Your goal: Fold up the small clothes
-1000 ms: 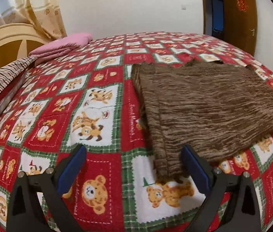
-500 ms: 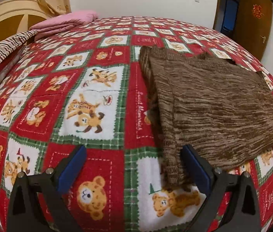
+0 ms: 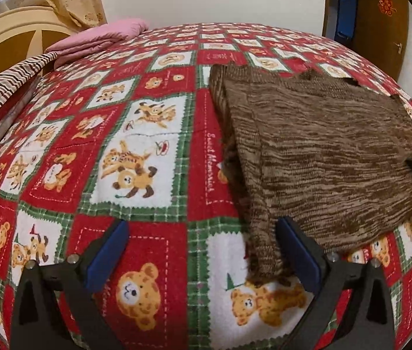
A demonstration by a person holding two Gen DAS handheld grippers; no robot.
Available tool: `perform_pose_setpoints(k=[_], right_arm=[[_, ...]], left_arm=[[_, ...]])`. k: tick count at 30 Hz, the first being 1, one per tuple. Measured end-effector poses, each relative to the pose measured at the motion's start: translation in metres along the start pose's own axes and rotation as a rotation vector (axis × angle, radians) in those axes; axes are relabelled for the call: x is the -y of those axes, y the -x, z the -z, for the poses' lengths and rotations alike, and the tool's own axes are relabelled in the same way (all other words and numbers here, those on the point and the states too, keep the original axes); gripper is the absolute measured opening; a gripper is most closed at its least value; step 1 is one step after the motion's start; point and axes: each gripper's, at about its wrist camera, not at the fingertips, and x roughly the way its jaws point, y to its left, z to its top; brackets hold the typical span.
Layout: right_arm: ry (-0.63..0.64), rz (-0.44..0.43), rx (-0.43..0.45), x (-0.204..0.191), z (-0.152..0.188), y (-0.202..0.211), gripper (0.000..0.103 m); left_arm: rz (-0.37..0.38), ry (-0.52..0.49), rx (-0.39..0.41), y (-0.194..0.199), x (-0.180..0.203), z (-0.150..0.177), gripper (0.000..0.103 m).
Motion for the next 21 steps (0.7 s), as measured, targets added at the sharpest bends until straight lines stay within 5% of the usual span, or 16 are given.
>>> perform_pose_setpoints(k=[3,21], right_arm=[[0.049,0.055,0.016,-0.010,0.012,0.004,0.071],[0.045,0.024,0.066,-0.014,0.047,0.030,0.071]], left_arm=[[-0.001,-0.020,-0.006,0.001,0.001,0.004,0.103],[0.001,-0.054,0.017,0.019,0.000,0.033,0.103]])
